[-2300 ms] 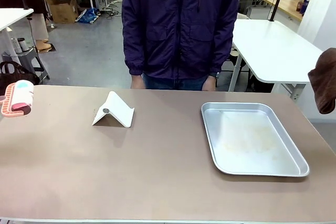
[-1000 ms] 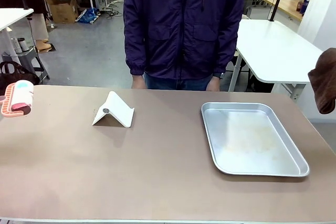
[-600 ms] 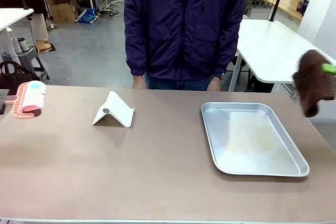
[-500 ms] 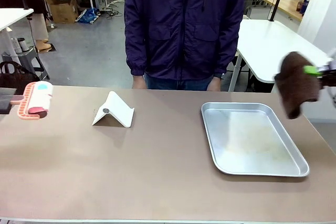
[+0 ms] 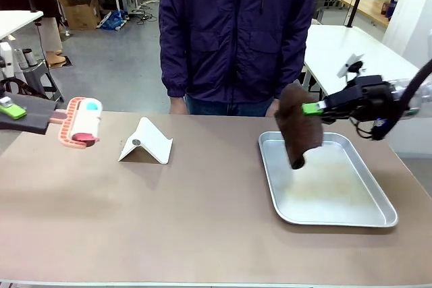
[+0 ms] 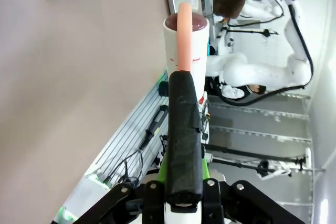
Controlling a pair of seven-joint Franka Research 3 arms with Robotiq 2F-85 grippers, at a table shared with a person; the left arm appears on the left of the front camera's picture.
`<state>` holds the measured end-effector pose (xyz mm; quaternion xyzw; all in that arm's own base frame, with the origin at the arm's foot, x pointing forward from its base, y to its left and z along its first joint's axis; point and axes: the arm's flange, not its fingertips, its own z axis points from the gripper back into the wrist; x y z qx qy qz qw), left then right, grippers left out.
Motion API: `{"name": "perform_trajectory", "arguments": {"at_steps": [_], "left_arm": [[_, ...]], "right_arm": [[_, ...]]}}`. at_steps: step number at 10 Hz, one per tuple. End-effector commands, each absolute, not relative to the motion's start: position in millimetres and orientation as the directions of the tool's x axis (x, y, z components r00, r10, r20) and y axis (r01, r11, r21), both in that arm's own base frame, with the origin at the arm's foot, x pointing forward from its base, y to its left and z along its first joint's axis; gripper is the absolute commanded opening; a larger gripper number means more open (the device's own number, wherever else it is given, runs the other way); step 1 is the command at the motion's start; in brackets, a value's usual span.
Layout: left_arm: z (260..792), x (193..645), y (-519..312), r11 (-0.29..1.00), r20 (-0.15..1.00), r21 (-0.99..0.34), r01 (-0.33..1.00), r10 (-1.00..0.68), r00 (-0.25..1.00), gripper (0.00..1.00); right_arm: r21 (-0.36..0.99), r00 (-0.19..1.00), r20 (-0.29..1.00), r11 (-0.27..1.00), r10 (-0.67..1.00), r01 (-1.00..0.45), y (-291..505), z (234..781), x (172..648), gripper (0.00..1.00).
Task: Clean the surface of the table.
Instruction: Return the Lint Roller and towel to their original positions.
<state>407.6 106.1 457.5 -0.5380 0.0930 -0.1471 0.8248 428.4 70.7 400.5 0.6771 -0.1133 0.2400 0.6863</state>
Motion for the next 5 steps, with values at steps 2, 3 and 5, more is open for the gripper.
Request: {"name": "perform_trajectory", "arguments": {"at_steps": [2,3,5], "left_arm": [[464.9,409.1,56.5,0.387,0.013,-0.912,0.132,-0.294,0.956,0.22],[462.7,412.1,47.1,0.380,0.000,-0.917,0.120,-0.301,0.954,0.22],[456.4,416.1,57.5,0.298,-0.013,-0.949,0.101,-0.358,0.933,0.22]], "right_arm": [[0.810,0.810,0.584,-0.099,0.045,-0.578,112.9,386.0,423.3,0.10],[0.808,0.812,0.583,-0.116,0.023,-0.578,116.9,381.0,422.0,0.10],[0.840,0.846,0.532,-0.145,0.030,-0.523,88.6,385.6,417.0,0.10]]}}
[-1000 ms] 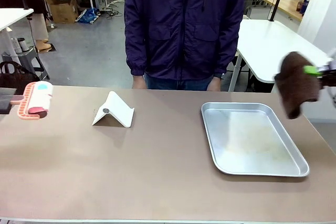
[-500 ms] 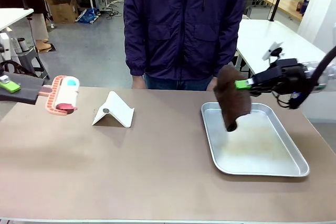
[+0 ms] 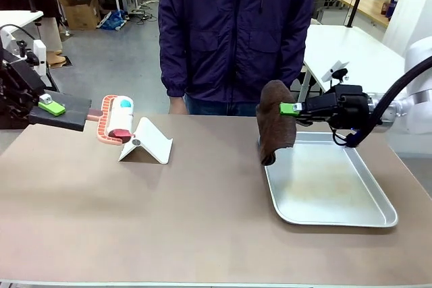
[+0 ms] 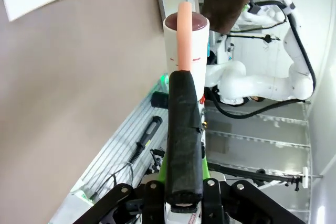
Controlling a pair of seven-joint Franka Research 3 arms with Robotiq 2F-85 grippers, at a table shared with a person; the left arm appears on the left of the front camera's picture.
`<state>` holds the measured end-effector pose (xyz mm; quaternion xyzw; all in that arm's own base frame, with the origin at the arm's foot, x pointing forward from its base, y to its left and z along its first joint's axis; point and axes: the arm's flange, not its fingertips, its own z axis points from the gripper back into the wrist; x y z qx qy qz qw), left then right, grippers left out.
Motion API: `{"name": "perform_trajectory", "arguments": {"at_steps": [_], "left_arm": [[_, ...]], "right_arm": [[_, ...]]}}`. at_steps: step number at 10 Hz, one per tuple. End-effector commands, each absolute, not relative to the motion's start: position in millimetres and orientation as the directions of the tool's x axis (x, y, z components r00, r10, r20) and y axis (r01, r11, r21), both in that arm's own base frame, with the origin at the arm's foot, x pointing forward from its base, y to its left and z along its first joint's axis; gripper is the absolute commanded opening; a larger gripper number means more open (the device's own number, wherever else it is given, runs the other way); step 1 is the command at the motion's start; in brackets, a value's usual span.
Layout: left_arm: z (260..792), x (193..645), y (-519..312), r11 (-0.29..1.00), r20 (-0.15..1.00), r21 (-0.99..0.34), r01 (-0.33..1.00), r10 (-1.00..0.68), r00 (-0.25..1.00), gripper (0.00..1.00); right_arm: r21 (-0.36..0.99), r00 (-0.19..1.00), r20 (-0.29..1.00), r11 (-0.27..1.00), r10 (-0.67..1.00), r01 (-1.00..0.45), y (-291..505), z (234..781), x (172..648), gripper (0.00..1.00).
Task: Clean the surface of the table.
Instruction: Return the Lint Roller and towel to their original positions.
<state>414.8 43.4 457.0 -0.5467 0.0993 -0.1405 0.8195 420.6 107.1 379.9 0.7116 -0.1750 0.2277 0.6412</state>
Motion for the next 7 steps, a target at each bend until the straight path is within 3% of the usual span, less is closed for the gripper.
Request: {"name": "perform_trajectory", "arguments": {"at_steps": [1,4,5,7], "left_arm": [[462.9,415.1,45.5,0.387,0.005,-0.912,0.137,-0.324,0.946,0.22],[455.6,416.1,45.2,0.369,-0.009,-0.922,0.121,-0.333,0.943,0.22],[457.6,411.8,33.8,0.350,0.025,-0.923,0.162,-0.366,0.930,0.22],[463.1,425.1,8.7,0.342,0.038,-0.921,0.185,-0.393,0.919,0.22]], "right_arm": [[0.830,0.830,0.556,-0.105,0.056,-0.549,113.7,381.8,422.4,0.10],[0.835,0.836,0.546,-0.114,0.046,-0.539,106.3,378.5,420.1,0.10],[0.838,0.838,0.545,-0.036,0.035,-0.544,123.3,374.0,424.4,0.10],[0.831,0.828,0.556,-0.010,0.076,-0.557,170.7,362.9,438.4,0.10]]}}
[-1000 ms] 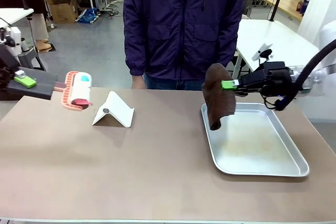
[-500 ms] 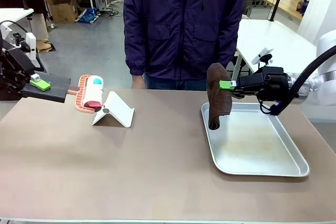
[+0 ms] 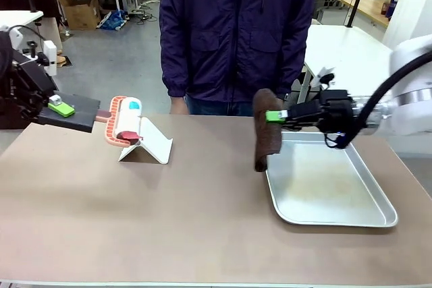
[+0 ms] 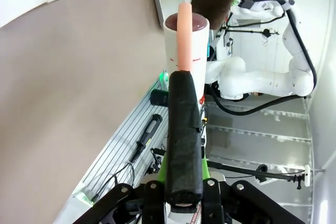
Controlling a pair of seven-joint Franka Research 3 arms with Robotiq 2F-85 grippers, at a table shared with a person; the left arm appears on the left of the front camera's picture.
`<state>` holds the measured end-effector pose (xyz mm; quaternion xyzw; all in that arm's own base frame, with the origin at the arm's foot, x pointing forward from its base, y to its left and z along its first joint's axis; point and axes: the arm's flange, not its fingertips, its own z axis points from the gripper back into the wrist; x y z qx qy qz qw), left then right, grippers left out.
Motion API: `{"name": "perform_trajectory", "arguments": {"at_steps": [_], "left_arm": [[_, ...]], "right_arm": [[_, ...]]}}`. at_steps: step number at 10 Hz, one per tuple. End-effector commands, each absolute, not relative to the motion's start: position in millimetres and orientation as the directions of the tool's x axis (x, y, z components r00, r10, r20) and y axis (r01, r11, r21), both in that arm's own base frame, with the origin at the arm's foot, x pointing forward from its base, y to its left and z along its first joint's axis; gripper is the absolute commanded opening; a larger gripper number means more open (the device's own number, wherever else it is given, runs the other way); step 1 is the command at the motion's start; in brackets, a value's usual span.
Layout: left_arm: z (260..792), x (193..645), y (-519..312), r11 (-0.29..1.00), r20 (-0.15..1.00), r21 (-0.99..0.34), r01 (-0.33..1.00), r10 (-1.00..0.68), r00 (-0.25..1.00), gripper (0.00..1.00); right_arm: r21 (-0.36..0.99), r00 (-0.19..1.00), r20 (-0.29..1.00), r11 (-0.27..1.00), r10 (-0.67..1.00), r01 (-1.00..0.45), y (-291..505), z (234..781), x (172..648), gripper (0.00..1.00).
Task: Clean the surface of the table.
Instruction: Return the Lint Roller and towel to their original positions.
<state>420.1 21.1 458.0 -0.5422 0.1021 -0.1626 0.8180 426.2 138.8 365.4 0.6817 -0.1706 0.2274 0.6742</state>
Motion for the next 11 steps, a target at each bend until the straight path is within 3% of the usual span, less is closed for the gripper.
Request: {"name": "perform_trajectory", "arguments": {"at_steps": [1,7,11], "left_arm": [[464.2,429.4,-0.8,0.347,0.044,-0.917,0.199,-0.407,0.912,0.22],[474.3,496.7,-47.0,0.484,-0.016,-0.847,0.221,-0.438,0.899,0.22],[471.6,543.6,-80.6,0.578,-0.093,-0.800,0.164,-0.389,0.916,0.22]], "right_arm": [[0.834,0.832,0.547,0.023,0.090,-0.551,192.5,357.9,442.8,0.10],[0.816,0.825,0.500,0.177,0.263,-0.551,275.9,314.3,470.8,0.10],[0.817,0.842,0.479,0.226,0.248,-0.531,273.6,309.8,481.9,0.10]]}}
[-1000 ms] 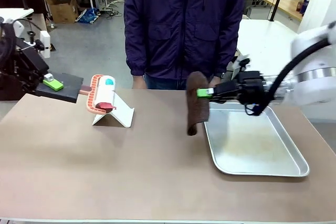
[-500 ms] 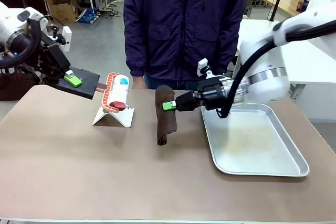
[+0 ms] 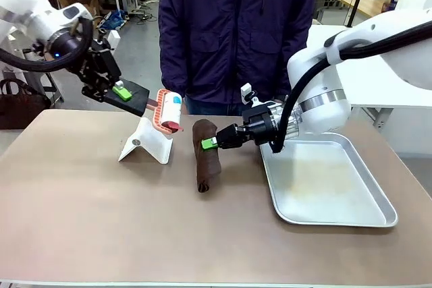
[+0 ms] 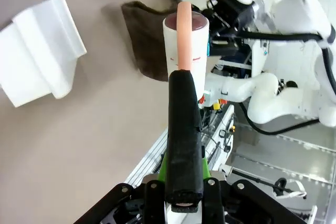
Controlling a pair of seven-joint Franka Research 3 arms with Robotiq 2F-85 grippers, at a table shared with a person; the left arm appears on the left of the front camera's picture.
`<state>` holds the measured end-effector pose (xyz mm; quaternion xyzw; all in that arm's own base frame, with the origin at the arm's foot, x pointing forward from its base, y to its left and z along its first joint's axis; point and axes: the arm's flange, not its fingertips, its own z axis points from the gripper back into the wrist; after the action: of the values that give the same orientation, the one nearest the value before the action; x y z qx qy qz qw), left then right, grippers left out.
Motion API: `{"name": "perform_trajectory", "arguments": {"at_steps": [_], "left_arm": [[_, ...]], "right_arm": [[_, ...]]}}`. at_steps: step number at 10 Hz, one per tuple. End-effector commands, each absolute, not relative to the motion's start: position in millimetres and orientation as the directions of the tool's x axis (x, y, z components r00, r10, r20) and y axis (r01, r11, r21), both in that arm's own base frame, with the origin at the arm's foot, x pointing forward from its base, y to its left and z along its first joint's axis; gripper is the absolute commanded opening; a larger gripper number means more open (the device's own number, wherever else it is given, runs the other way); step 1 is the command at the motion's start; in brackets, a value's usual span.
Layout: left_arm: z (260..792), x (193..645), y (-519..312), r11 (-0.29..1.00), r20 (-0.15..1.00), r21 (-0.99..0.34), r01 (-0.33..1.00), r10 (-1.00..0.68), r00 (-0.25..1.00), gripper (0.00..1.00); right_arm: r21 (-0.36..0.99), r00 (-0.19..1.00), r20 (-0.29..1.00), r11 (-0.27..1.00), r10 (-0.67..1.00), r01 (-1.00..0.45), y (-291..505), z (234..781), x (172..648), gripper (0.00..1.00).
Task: Clean the surface of the table.
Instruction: Return the Lint Roller and towel to their original positions.
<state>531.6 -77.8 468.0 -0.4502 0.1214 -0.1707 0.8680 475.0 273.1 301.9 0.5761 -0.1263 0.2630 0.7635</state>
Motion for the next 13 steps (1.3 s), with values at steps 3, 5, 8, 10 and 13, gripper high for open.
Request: {"name": "perform_trajectory", "arguments": {"at_steps": [3,5,8,10,13], "left_arm": [[464.9,569.3,-85.9,0.618,-0.134,-0.774,0.139,-0.374,0.918,0.22],[455.7,580.1,-88.6,0.657,-0.154,-0.745,0.118,-0.341,0.927,0.22],[451.2,594.3,-94.4,0.742,-0.219,-0.665,0.087,-0.305,0.927,0.22],[452.2,601.2,-102.5,0.787,-0.258,-0.613,0.072,-0.286,0.923,0.22],[450.3,606.7,-121.3,0.835,-0.290,-0.545,0.071,-0.268,0.919,0.22]], "right_arm": [[0.825,0.850,0.474,0.221,0.232,-0.520,263.6,313.3,486.2,0.10],[0.832,0.854,0.466,0.214,0.230,-0.512,261.5,315.2,489.5,0.10],[0.844,0.861,0.449,0.203,0.239,-0.496,260.5,315.1,494.3,0.10],[0.845,0.859,0.454,0.192,0.236,-0.499,255.5,316.7,494.8,0.10],[0.837,0.854,0.474,0.193,0.215,-0.513,241.6,322.2,492.9,0.10]]}}
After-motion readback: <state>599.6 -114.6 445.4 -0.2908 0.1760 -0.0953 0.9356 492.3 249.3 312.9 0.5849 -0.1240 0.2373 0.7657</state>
